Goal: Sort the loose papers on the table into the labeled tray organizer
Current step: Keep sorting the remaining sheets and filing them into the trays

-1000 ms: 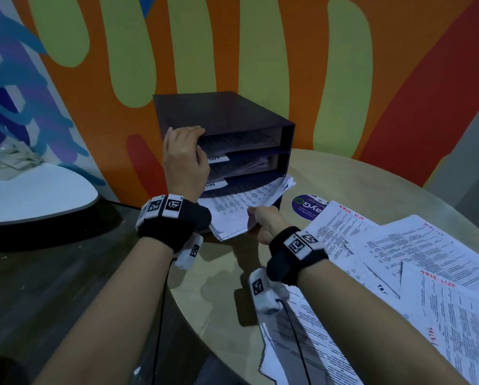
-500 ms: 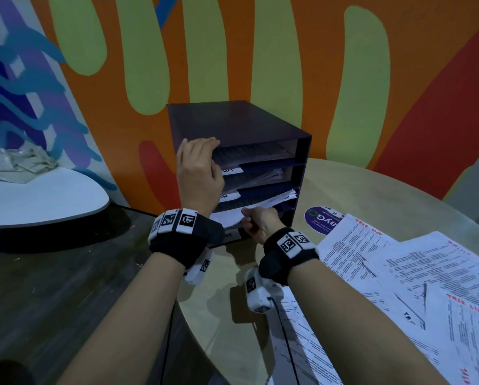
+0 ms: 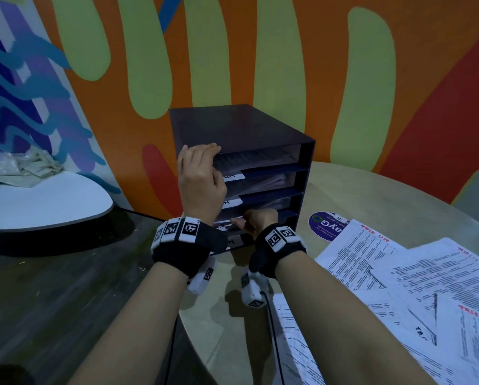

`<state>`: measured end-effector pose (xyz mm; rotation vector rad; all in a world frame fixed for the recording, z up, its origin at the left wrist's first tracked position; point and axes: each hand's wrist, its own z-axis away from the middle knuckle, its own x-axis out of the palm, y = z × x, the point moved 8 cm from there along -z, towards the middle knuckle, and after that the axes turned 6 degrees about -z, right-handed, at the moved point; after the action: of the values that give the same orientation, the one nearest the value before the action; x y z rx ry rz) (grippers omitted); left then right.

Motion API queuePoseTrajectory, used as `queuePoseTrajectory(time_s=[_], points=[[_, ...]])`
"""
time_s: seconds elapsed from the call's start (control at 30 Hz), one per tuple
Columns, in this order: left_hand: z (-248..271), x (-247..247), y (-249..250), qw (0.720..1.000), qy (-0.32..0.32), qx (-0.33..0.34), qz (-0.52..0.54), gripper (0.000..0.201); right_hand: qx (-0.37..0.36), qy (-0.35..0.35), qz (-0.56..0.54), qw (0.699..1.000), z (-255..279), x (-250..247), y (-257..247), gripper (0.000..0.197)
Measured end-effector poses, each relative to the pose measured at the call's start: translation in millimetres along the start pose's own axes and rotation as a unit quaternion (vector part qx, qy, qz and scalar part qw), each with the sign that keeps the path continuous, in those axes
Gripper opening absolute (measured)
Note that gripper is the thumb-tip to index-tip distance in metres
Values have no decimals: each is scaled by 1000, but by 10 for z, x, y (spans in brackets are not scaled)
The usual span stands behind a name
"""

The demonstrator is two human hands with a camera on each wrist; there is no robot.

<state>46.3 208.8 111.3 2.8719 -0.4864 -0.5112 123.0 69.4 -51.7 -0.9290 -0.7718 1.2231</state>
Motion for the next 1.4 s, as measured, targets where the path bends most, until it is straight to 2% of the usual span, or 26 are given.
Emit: queuePoseTrajectory(time_s=[0.03,0.1,0.13,0.17,0.23,0.37,0.43,0.53,0.6,0.63,0.67,0.73,0.8,0.87,0.9,0.97,1.07,1.13,1.17,1.23,1.3,1.33,1.4], points=[[0,-3,10,1000,2,0,0,40,-2,-34,-1,999,11,46,-6,55],[-4,-9,20,1000,4,0,0,40,-22,-25,-3,999,46,27,-40,57],[-6,-11,19,1000,2,-1,0,40,55,-31,-105,992,58,37,54,52],[-7,-12,16,1000,0,-2,-1,40,133,-82,-239,958,90,124,113,46],[-7,-12,19,1000,-5,-4,-4,39,101,-128,-216,963,137,95,66,42],[-24,-34,75,999,-27,-37,-15,35,47,-135,-133,981,391,-303,-34,14],[3,-56,201,998,-32,-41,-24,31,4,-127,-74,989,518,-602,-128,7],[140,-40,665,999,-37,19,15,25,-78,-112,-48,989,680,-1144,-292,10],[304,136,1023,989,-98,57,95,20,-118,-91,-51,988,809,-1543,-370,12],[413,283,1197,974,-162,69,145,20,-134,-74,-51,987,876,-1763,-392,13],[551,455,1370,947,-249,72,189,22,-147,-54,-50,986,937,-1986,-393,12],[931,772,1669,861,-451,68,227,33,-160,-17,-47,986,1063,-2378,-355,10],[1344,957,1891,770,-600,95,198,52,-161,16,-37,986,1160,-2716,-265,9],[1699,1076,2032,701,-687,132,139,75,-161,45,-34,985,1251,-3042,-152,11],[1829,1116,2067,678,-712,145,113,84,-161,56,-37,985,1284,-3178,-99,13],[2017,1184,2147,654,-733,162,95,98,-159,78,-47,983,1358,-3417,0,16],[2235,1241,2289,654,-722,213,75,103,-155,96,-58,981,1454,-3668,115,16],[2331,1270,2334,667,-703,246,39,96,-153,102,-64,981,1491,-3775,176,15],[2357,1285,2371,666,-705,240,34,91,-151,105,-68,981,1513,-3841,208,15],[2348,1299,2403,654,-725,212,38,77,-146,110,-73,980,1528,-3932,271,13],[2317,1331,2458,653,-725,216,43,47,-144,119,-80,979,1543,-4036,331,12],[2281,1341,2471,665,-713,217,50,35,-144,124,-82,978,1548,-4093,351,12],[2216,1392,2422,700,-685,190,72,29,-142,144,-78,976,1552,-4225,379,14]])
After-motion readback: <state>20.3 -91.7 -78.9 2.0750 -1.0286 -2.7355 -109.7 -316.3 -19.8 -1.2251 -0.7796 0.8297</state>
